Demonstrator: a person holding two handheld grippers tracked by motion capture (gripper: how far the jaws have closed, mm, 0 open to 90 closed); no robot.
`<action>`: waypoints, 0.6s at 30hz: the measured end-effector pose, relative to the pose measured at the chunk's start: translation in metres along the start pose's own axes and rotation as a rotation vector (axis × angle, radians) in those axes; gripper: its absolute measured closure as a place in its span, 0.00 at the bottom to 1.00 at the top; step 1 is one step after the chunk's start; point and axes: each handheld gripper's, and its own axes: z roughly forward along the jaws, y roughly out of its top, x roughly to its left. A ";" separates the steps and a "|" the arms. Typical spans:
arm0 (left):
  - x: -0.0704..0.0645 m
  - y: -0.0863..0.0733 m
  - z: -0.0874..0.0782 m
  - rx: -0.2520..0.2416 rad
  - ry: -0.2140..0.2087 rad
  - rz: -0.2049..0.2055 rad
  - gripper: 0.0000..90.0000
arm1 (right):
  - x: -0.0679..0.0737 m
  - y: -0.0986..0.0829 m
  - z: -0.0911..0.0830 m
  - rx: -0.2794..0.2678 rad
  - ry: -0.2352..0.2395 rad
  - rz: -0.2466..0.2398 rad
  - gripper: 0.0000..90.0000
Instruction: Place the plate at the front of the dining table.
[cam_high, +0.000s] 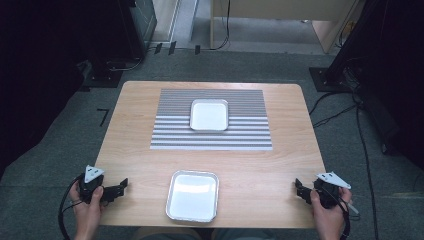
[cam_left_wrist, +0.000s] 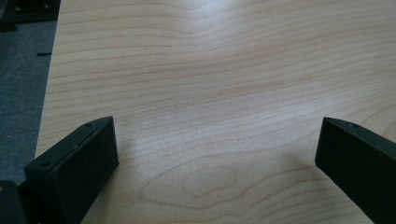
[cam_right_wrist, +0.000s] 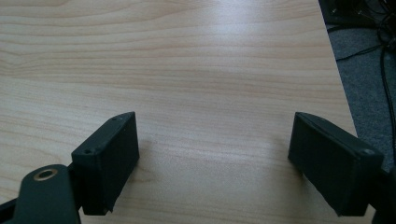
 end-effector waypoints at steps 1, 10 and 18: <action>-0.002 0.000 0.001 0.007 0.004 0.019 0.00 | 0.000 0.000 0.000 0.000 0.002 -0.002 0.17; -0.002 0.000 0.001 0.006 -0.006 0.025 0.00 | 0.000 0.000 0.000 0.001 0.003 -0.004 0.17; -0.002 0.000 0.001 0.006 -0.006 0.024 0.00 | 0.000 0.000 0.000 0.001 0.002 -0.002 0.16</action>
